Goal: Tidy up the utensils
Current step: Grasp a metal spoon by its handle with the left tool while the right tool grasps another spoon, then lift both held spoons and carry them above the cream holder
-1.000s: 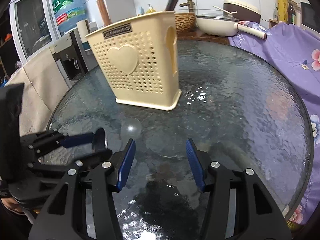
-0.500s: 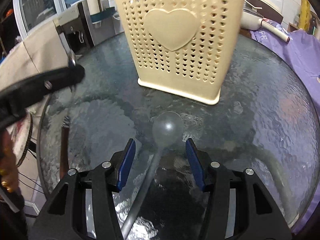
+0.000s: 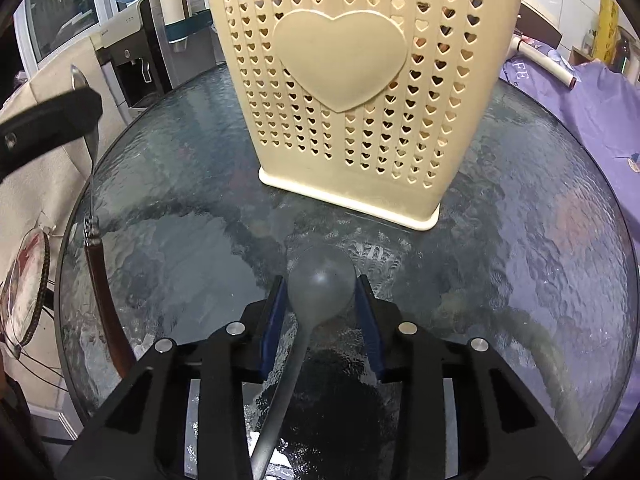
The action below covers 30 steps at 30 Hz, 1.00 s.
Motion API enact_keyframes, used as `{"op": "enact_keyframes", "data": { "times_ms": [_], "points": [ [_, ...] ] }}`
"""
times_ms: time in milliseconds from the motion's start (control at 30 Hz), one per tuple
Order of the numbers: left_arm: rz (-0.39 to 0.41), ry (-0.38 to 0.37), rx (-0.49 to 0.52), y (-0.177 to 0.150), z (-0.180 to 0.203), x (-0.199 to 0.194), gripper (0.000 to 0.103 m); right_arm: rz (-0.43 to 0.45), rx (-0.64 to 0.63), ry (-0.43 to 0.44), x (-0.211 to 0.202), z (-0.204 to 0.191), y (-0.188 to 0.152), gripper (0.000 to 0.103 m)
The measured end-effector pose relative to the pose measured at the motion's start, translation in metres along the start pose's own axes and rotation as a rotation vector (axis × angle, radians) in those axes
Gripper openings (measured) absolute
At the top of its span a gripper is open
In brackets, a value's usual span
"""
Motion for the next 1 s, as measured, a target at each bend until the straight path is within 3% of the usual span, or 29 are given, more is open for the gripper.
{"op": "enact_keyframes", "data": {
  "times_ms": [333,367,400,633,667,700,733,800,1000],
  "points": [
    [0.02,-0.002,0.018,0.004,0.007,-0.006,0.046,0.157,0.022,0.086,-0.052,0.015,0.014,0.036],
    [0.022,-0.002,0.02,0.004,0.008,-0.006,0.046,0.186,0.019,0.089,-0.062,0.017,0.016,0.034],
    [0.023,-0.003,0.021,0.005,0.009,-0.007,0.046,0.203,0.014,0.091,-0.069,0.018,0.018,0.013],
    [0.034,-0.007,0.033,0.008,0.016,-0.01,0.046,0.227,-0.017,0.08,-0.086,0.025,0.017,0.013],
    [0.035,-0.005,0.031,0.008,0.016,-0.009,0.046,0.223,-0.014,0.07,-0.084,0.027,0.017,0.015],
    [0.035,-0.003,0.029,0.008,0.016,-0.009,0.046,0.213,-0.017,0.068,-0.08,0.026,0.015,0.027],
    [0.034,-0.001,0.024,0.007,0.014,-0.009,0.046,0.208,-0.016,0.07,-0.076,0.024,0.013,0.046],
    [0.032,0.002,0.019,0.007,0.012,-0.009,0.046,0.196,-0.003,0.066,-0.068,0.022,0.009,0.059],
    [0.033,0.008,0.015,0.008,0.009,-0.011,0.046,0.079,0.003,0.047,-0.027,0.006,-0.001,0.054]
  ]
}}
Point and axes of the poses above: each gripper's, at about its wrist camera, not at the fingertips, and x roughly the way its jaws point, z to its right, y to its top, the point moved 6 cm from there along x, roughly the way its jaws point
